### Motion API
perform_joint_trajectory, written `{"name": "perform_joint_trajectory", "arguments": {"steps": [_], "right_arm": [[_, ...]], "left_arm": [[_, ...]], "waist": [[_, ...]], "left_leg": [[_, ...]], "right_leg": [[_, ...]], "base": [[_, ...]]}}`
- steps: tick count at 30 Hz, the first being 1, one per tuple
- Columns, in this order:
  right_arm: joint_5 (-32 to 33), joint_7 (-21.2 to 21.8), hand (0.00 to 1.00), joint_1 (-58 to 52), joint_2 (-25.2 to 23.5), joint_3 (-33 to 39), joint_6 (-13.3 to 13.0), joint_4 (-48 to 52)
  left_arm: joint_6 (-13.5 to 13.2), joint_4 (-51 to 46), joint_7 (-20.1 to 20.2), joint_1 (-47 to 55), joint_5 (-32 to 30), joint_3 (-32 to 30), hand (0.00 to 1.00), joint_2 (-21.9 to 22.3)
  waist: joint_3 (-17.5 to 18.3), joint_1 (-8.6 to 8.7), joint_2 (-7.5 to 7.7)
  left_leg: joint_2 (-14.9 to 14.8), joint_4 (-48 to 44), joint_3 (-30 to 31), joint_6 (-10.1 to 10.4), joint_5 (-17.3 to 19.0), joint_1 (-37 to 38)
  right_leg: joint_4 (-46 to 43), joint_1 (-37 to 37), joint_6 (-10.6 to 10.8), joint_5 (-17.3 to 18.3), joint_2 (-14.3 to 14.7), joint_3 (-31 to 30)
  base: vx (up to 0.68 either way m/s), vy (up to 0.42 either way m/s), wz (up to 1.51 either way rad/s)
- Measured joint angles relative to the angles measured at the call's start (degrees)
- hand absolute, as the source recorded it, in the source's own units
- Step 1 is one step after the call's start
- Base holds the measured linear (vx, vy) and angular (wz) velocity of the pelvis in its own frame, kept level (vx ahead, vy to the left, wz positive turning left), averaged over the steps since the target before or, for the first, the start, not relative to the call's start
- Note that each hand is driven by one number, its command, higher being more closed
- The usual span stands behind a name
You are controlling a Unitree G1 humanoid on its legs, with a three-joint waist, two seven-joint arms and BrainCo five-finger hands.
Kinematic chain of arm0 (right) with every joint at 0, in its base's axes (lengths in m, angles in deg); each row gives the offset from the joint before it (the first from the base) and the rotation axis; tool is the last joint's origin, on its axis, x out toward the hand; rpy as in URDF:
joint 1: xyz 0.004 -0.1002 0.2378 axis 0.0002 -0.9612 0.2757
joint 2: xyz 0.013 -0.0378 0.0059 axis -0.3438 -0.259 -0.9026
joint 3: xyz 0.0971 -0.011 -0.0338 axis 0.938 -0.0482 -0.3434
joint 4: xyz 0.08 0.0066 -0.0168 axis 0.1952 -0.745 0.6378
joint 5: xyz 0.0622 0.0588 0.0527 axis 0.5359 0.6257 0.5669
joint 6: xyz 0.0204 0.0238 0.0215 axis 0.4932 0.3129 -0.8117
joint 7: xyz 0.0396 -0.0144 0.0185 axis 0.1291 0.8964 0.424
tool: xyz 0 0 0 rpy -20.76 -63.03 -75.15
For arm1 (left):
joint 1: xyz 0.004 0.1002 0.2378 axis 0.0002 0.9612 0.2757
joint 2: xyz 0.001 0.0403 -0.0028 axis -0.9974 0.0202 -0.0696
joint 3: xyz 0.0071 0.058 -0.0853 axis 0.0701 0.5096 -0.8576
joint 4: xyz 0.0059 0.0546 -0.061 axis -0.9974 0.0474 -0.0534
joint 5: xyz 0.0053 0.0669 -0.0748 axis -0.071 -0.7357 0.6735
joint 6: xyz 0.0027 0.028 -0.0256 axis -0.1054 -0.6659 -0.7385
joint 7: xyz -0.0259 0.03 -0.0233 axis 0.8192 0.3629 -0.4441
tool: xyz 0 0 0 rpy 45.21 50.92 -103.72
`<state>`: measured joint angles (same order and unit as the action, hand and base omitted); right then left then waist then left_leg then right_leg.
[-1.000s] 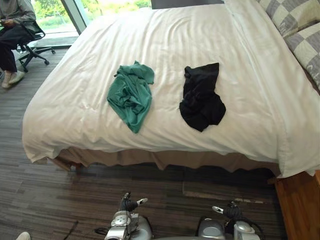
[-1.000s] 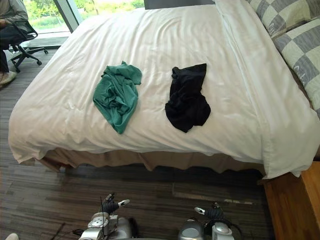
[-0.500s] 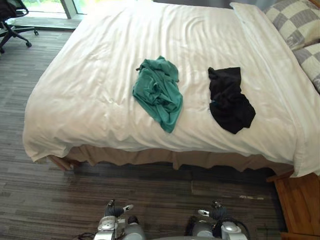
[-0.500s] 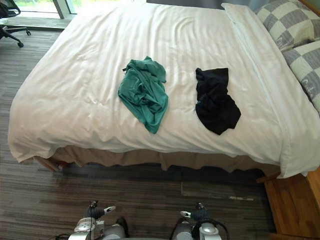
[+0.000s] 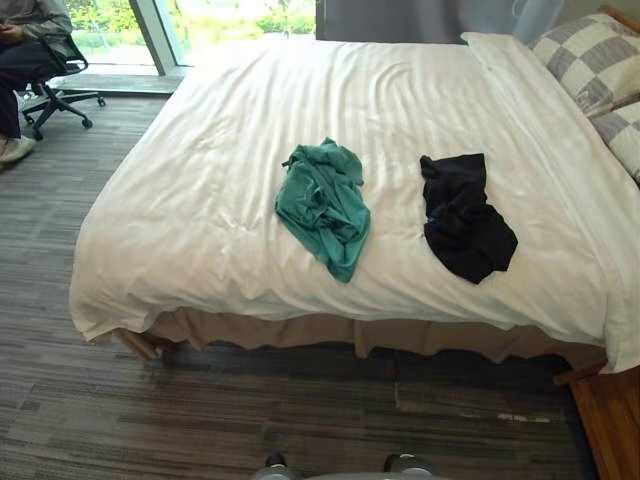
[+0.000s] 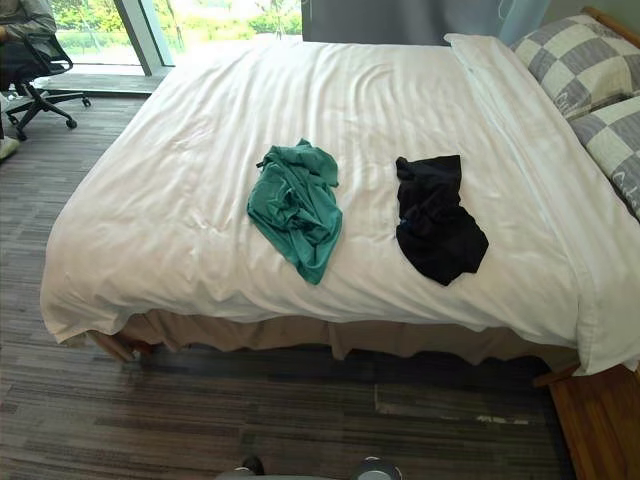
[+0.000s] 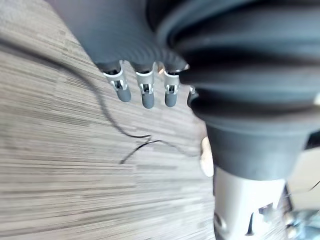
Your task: Tidy the bed and pick cloth on bed and put in laundry
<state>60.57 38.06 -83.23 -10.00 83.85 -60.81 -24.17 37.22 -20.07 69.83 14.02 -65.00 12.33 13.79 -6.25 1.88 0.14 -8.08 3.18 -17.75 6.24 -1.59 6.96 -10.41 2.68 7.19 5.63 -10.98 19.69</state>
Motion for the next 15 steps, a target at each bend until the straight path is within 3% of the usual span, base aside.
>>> {"name": "perform_joint_trajectory", "arguments": {"steps": [3, 8, 10, 12, 13, 15], "right_arm": [[-5.56, -2.03, 0.0, 1.43, 4.61, -0.02, -0.17, 13.9], [-12.27, -3.24, 0.0, 6.78, 18.07, -5.62, -1.65, 19.85], [-13.98, -3.19, 0.0, 7.74, 21.36, -9.45, -1.7, 22.69], [-16.19, -2.23, 0.0, 9.72, 26.62, -17.42, -3.51, 24.82], [-16.99, -1.76, 0.0, 10.9, 27.94, -19.74, -4.12, 24.7], [-18.9, -0.12, 0.0, 15.87, 30.39, -24.96, -5.8, 23.57]], "left_arm": [[-1.8, -13.89, -3.55, -2.59, -0.16, 6.39, 0.0, -4.41], [-7.43, -25.29, -8.47, -10.56, -0.68, 19.06, 0.0, -19.0], [-8.02, -29.68, -9.64, -13.52, -0.72, 23.14, 0.0, -21.87], [-13.8, -31.1, -10.85, -17.59, -6.21, 32.1, 0.0, -26.78], [-14.62, -30.02, -10.83, -19.75, -8.85, 34.66, 0.0, -28.07], [-12.77, -27.55, -10.23, -26.63, -11.09, 40.33, 0.0, -30.03]], "waist": [[2.28, -0.08, -0.17], [2.54, -0.15, 0.17], [2.7, 0.13, 0.15], [2.63, 0.22, -0.1], [2.59, 0.32, -0.18], [2.43, 0.79, -0.44]], "left_leg": [[0.11, 0.0, 0.31, 0.0, -0.01, -0.22], [0.12, 0.12, 0.38, -0.04, -0.09, -0.23], [0.15, 0.48, 0.05, 0.03, -0.17, -0.09], [0.18, 0.83, -0.72, 0.05, -0.22, 0.15], [0.18, 0.81, -0.86, 0.05, -0.22, 0.21], [0.19, 0.72, -1.02, 0.04, -0.22, 0.39]], "right_leg": [[0.3, 0.19, 0.0, 0.0, -0.06, 0.32], [0.31, 0.22, -0.01, -0.04, 0.02, 0.27], [0.49, -0.01, -0.04, -0.25, 0.13, -0.09], [0.66, -0.44, -0.11, -0.43, 0.3, -0.97], [0.68, -0.46, -0.17, -0.51, 0.31, -1.09], [0.81, -0.52, -0.35, -0.69, 0.33, -1.31]], "base": [[0.04, 0.014, 0.07], [0.0, 0.002, -0.01], [0.02, 0.011, -0.08], [0.03, 0.018, -0.16], [0.02, 0.014, -0.12], [0.03, 0.013, -0.07]]}}
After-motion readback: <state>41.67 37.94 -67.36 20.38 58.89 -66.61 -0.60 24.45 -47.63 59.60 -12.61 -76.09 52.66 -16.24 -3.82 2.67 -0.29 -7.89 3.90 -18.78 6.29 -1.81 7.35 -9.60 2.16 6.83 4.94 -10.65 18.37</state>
